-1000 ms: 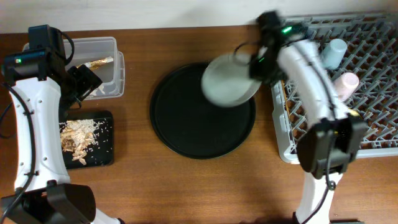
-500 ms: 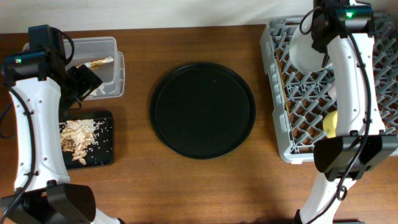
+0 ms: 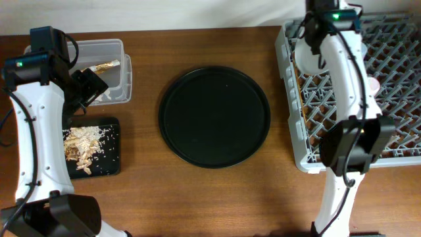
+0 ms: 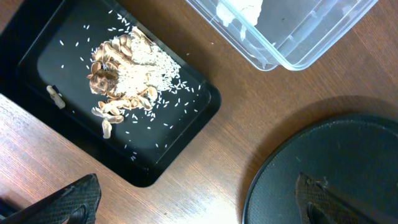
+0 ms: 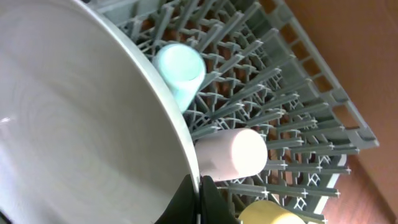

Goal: Sort waste into correct bins and load items into the dishwasher rack
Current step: 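Lift the plate and carry it right into the rack's back row, then stand the plate upright in the rack and release it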

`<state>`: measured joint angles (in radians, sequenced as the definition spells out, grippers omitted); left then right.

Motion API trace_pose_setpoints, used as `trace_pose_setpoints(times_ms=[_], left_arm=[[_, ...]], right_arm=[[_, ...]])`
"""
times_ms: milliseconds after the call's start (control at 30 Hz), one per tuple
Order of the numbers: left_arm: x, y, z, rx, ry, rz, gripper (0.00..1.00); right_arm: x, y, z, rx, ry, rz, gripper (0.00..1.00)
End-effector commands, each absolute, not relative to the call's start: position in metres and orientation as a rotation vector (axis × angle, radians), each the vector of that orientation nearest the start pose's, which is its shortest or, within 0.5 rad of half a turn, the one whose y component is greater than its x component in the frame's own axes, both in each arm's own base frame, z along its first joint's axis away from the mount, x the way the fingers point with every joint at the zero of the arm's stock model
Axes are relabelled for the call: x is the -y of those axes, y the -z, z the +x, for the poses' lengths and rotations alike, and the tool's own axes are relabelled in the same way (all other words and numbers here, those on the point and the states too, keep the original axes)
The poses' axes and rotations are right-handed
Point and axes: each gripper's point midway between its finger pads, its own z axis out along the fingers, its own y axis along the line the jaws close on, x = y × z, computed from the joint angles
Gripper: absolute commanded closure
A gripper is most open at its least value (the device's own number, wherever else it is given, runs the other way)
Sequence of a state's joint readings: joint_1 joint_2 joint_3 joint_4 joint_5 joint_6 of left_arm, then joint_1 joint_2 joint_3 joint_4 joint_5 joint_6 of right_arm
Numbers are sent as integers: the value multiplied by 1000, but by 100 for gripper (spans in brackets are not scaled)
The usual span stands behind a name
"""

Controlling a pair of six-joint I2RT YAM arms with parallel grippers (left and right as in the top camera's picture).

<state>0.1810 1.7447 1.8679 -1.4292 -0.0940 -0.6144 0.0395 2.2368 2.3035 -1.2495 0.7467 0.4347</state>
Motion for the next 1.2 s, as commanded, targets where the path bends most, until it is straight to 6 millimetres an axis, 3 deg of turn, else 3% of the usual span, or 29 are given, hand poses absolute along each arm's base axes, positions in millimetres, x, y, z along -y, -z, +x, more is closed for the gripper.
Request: trace_pose_setpoints(times_ms=[0,133,300,500,600,633,733,767,867,933,1033,1167], left_arm=[[-84,-226,356,-2633,-53,-1132,1],[-84,-226,356,-2633,-53,-1132,1],[-84,-226,356,-2632,-53,-1132,1],[-84,-226,356,-2633,-53,-1131,1],[-84,-226,356,-2632,-53,-1132,1],[-84,-226,356,-2632,-53,-1132,1],[-84,-226,356,-2633,-53,-1132,1],[-84,-226,356,-2633,-53,-1132,1],[-84,-226,356,-2632,-53,-1132,1],[-84,-226,356,-2632,-53,-1132,1],[-84,-226,356,-2633,-53,-1132,1],[-84,-226,356,-2632,-53,-1132,1]], right_arm=[[89,-214,506,-2369,895,622,96],[81,-214,508,-2380,897,580,95],[68,-219,506,-2394,863,551,75],[41,-267,495,-2354,689,526,51],[32,-300,483,-2320,545,532,45],[29,-304,482,-2328,483,530,45],[15,-294,485,-2402,328,471,84],[6,-283,489,-2456,256,412,96],[1,-256,496,-2526,223,387,96],[14,-243,499,-2533,293,434,96],[43,-243,500,-2473,302,633,96],[74,-249,504,-2452,69,739,96]])
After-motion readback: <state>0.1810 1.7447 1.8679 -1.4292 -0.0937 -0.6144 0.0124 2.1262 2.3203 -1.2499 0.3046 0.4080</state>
